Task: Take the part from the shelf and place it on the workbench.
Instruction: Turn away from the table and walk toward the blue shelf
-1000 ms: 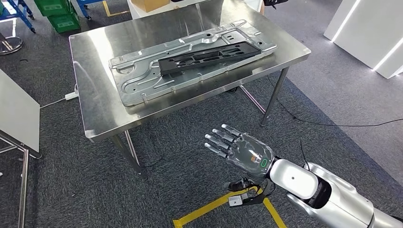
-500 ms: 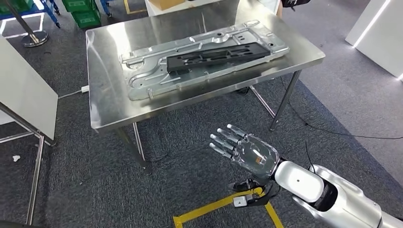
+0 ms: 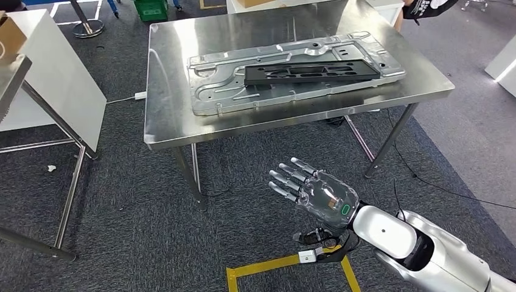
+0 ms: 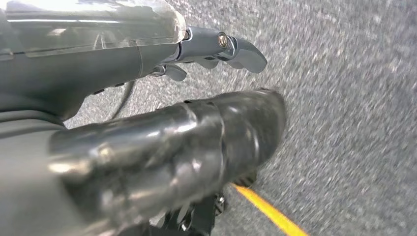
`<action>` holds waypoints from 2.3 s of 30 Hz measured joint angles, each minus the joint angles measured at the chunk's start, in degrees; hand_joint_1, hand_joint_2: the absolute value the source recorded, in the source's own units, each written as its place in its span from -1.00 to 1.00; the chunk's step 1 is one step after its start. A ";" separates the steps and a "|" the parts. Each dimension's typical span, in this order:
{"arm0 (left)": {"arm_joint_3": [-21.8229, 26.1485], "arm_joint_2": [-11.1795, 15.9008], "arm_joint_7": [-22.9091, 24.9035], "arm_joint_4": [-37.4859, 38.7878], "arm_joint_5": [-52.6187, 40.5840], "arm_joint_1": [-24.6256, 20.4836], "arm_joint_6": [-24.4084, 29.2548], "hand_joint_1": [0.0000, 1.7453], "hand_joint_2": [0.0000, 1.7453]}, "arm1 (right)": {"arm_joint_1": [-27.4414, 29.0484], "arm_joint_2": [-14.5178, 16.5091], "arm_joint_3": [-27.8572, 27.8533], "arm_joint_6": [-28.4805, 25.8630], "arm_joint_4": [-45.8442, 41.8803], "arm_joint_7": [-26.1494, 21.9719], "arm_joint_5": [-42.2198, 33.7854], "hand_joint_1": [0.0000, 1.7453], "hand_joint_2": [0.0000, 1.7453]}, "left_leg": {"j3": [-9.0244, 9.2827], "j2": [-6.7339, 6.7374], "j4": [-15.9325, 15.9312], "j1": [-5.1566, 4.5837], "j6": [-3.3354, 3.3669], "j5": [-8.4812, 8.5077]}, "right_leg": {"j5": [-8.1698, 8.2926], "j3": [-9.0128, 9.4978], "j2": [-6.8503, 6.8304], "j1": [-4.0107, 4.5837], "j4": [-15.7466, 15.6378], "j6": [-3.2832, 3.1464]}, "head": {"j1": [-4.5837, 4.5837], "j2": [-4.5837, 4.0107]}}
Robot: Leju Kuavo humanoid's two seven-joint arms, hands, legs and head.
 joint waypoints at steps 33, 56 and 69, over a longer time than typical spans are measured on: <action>0.00 -0.41 -0.03 -0.09 0.00 0.19 -0.17 -1.00 -1.00 | 0.39 -0.57 -0.80 -0.04 -0.48 0.11 0.00 -1.00 -1.00 | -0.47 -1.62 -1.56 1.27 -0.85 2.41 | -1.39 2.24 1.02 -1.14 -1.05 2.01 | -0.06 0.00; -0.02 -0.59 0.04 -0.44 0.00 0.25 0.49 -1.00 -1.00 | 1.26 -1.55 -0.92 0.00 -1.51 -0.83 -1.34 -1.00 -1.00 | -5.12 -1.68 7.78 1.85 -3.67 -0.29 | 0.85 2.29 2.10 -0.80 -3.21 -0.84 | -0.61 -0.01; -0.02 -0.67 0.07 -0.79 0.00 0.17 0.52 -1.00 -1.00 | 0.88 -1.68 -1.16 0.07 -1.81 -1.16 -1.45 -1.00 -1.00 | -0.38 -5.14 -2.36 1.38 -0.01 3.44 | -7.34 -4.35 6.39 -0.81 13.04 1.97 | -0.39 -0.01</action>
